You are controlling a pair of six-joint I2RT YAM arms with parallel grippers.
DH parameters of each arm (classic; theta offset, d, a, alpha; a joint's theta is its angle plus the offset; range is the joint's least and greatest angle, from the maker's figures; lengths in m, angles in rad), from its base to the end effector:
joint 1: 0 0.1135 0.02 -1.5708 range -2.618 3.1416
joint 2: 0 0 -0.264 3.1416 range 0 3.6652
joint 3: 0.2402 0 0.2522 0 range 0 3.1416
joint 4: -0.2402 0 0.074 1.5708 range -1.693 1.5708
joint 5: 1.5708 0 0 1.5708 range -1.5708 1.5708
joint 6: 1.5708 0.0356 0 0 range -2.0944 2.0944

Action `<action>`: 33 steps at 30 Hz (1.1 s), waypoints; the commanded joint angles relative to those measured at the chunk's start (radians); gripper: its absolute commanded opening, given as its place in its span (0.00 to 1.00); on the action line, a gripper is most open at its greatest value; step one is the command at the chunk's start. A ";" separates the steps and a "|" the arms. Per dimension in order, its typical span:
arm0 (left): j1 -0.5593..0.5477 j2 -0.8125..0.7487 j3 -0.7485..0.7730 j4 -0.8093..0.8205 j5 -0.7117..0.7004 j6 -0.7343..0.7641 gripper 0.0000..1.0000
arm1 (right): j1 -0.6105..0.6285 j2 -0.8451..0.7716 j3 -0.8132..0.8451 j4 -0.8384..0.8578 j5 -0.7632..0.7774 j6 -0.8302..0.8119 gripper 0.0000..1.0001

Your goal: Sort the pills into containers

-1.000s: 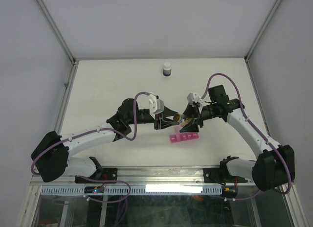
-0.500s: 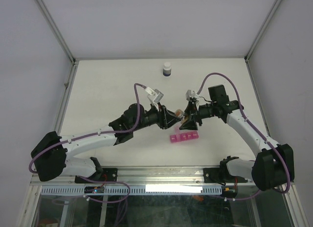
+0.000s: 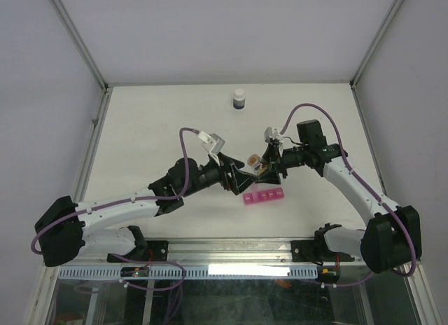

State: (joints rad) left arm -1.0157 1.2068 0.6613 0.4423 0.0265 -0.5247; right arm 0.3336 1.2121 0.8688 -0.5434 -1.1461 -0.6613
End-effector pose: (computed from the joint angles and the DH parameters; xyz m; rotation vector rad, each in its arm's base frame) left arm 0.1444 -0.2347 0.2731 0.4626 1.7569 -1.1579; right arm 0.2107 0.1073 0.2660 -1.3848 1.5685 1.1798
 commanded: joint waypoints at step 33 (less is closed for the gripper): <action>0.209 0.187 0.174 0.133 0.754 0.386 0.55 | 0.008 -0.015 0.021 -0.174 -0.126 -0.298 0.00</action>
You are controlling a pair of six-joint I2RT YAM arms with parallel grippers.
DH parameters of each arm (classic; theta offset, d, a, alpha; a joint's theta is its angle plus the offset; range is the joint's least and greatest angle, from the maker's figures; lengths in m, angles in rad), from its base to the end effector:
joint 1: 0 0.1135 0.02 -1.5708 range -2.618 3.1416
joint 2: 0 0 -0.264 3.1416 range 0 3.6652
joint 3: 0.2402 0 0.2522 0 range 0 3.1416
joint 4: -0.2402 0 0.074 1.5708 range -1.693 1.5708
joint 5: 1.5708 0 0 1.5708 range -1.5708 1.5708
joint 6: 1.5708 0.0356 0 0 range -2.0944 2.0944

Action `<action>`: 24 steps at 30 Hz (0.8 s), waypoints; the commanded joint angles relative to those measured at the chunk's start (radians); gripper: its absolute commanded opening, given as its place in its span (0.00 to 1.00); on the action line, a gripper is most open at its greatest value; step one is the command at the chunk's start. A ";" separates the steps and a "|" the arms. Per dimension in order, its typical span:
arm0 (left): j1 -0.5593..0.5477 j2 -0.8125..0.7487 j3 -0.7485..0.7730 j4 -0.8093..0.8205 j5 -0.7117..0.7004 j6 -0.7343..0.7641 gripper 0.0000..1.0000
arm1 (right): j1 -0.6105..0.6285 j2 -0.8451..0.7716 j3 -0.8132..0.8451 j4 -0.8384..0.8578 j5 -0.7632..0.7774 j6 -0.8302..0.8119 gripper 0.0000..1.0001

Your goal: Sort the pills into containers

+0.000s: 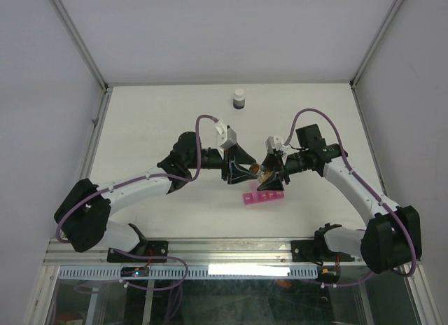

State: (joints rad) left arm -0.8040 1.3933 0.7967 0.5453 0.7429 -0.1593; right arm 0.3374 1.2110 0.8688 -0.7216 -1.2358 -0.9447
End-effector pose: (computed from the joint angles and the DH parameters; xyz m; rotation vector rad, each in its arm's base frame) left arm 0.1976 -0.2398 0.2802 1.1170 1.3905 -1.3136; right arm 0.1960 0.1044 0.2600 -1.5146 1.4044 1.2204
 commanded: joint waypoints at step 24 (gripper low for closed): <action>-0.156 -0.102 -0.058 0.053 -0.638 -0.511 0.00 | 0.004 -0.010 0.069 0.106 0.112 0.210 0.00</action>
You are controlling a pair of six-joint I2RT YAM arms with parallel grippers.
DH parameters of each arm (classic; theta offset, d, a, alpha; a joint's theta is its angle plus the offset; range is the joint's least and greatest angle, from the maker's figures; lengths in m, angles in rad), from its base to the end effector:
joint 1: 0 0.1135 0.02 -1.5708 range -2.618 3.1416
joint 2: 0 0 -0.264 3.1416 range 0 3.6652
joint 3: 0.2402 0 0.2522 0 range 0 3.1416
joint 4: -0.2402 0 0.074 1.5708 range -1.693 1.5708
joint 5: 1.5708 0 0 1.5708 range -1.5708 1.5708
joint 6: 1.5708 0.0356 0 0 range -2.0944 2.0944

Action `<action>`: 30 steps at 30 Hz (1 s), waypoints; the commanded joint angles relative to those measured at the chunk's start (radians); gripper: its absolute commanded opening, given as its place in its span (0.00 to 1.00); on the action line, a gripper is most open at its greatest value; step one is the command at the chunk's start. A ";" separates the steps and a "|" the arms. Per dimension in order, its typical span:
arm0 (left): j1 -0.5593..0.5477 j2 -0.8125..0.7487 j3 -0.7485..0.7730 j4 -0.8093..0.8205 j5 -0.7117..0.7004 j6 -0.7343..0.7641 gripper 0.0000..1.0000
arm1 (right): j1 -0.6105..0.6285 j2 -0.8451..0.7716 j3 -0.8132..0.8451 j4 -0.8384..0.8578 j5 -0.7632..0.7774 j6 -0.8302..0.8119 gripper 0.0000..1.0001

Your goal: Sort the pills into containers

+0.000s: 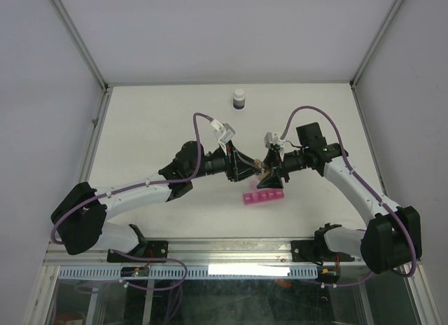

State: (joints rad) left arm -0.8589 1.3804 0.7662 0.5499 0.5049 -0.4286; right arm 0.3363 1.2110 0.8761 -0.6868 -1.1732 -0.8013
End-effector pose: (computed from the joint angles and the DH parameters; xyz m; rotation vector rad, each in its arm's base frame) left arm 0.1893 -0.2458 0.2738 0.7962 1.6379 -1.3614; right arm 0.2006 0.1049 0.2619 -1.4512 1.5458 1.2126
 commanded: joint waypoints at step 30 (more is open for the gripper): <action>-0.216 -0.312 -0.208 0.174 -0.482 0.077 0.99 | -0.006 -0.023 0.056 0.024 -0.029 0.015 0.00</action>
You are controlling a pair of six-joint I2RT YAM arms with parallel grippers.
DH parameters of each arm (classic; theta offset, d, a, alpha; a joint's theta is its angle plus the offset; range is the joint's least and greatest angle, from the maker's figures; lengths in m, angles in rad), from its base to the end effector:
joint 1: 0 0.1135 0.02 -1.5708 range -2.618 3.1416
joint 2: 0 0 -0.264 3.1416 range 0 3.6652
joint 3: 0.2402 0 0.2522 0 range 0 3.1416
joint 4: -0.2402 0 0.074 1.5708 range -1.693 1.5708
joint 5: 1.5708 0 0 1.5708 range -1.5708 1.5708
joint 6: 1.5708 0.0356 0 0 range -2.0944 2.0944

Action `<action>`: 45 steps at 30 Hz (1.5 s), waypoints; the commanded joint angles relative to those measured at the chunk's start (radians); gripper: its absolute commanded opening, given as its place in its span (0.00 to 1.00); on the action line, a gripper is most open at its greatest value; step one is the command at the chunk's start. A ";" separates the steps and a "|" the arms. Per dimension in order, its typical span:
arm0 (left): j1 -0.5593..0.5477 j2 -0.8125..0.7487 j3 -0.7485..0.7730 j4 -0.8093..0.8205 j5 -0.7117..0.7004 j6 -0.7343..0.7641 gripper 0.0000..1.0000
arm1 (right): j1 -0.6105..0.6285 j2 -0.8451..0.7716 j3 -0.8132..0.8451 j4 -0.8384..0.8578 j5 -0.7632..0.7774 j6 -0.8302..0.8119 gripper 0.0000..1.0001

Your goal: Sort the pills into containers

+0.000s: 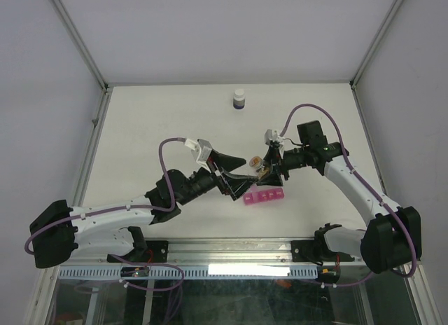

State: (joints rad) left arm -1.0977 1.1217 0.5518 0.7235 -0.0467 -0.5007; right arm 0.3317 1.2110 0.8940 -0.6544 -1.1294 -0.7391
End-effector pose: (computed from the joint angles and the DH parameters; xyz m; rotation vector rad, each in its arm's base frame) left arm 0.1164 -0.2238 0.2864 0.4145 1.4904 -1.2681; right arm 0.2059 0.1050 0.2676 -1.4202 1.5911 1.1677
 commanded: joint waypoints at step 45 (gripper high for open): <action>0.283 0.106 -0.010 0.222 0.572 0.157 0.97 | -0.013 -0.042 0.023 -0.097 -0.149 -0.187 0.00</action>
State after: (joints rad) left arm -0.8227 1.2308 0.4995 0.9478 0.4923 -0.4004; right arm 0.3241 1.2034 0.8928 -0.7612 -1.2530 -0.9070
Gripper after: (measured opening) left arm 0.974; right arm 0.549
